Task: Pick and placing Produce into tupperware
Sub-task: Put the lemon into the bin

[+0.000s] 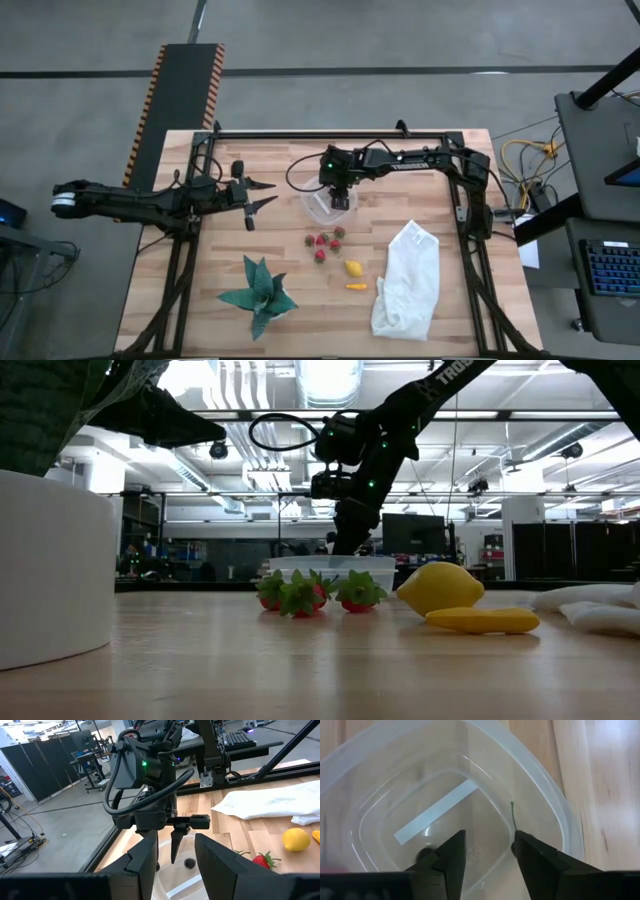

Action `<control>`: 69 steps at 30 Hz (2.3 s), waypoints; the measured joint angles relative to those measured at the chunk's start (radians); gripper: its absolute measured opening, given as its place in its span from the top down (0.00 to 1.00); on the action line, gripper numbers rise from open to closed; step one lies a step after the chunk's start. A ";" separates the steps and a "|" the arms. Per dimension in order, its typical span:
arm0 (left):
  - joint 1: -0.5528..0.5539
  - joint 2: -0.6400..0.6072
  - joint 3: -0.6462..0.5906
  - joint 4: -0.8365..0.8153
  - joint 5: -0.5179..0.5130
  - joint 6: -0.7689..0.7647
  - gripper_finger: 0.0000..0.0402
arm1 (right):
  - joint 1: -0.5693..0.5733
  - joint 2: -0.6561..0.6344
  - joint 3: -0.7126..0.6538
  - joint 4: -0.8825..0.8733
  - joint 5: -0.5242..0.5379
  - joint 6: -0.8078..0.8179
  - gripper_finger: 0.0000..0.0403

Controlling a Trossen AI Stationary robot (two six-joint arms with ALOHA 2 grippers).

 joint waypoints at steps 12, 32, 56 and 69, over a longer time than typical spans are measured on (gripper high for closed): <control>0.000 0.000 0.000 0.000 0.000 0.000 0.70 | 0.011 -0.176 -0.002 -0.126 -0.025 0.053 0.63; 0.000 0.000 0.000 0.000 0.000 0.000 0.70 | 0.307 -0.828 -0.138 -0.227 -0.096 0.217 0.67; 0.000 0.000 0.000 0.001 0.000 -0.002 0.70 | 0.683 -0.654 -0.217 -0.195 0.169 0.473 0.55; 0.000 0.000 0.000 -0.001 0.000 -0.002 0.70 | 0.703 -0.306 -0.058 -0.405 0.250 0.678 0.43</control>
